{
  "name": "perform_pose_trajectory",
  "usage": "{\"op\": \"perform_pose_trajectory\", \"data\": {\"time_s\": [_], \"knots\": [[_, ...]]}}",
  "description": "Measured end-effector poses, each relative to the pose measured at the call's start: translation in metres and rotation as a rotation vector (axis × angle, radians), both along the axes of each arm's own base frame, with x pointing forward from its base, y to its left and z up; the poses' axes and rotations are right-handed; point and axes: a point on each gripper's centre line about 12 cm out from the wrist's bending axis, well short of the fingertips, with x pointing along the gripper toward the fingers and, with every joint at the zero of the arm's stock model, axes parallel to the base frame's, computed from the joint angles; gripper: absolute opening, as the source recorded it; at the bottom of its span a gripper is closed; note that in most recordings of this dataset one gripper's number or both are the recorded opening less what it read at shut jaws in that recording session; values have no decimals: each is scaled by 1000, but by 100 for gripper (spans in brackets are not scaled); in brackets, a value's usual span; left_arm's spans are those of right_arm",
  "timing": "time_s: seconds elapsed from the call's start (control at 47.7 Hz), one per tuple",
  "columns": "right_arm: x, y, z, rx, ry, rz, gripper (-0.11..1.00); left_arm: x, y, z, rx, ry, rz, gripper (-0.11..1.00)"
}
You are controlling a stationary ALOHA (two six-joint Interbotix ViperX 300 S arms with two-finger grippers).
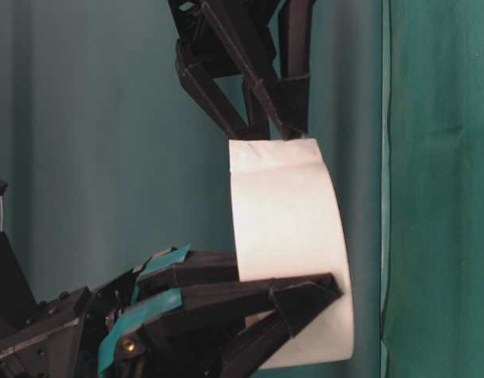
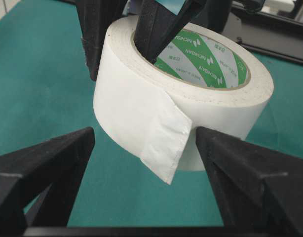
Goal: Peel off the duct tape with your right arm.
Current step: 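Move the right gripper to the loose tape end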
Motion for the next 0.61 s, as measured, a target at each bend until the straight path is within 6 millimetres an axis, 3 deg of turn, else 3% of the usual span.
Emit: {"op": "perform_pose_trajectory", "data": {"time_s": [0.419, 0.503, 0.608], "knots": [[0, 7, 0, 44, 4, 13, 73, 0, 1, -1, 0, 2, 2, 22], [0, 8, -1, 51, 9, 13, 62, 0, 1, -1, 0, 2, 3, 22], [0, 8, -2, 51, 11, 13, 34, 0, 1, -1, 0, 3, 3, 22]]}}
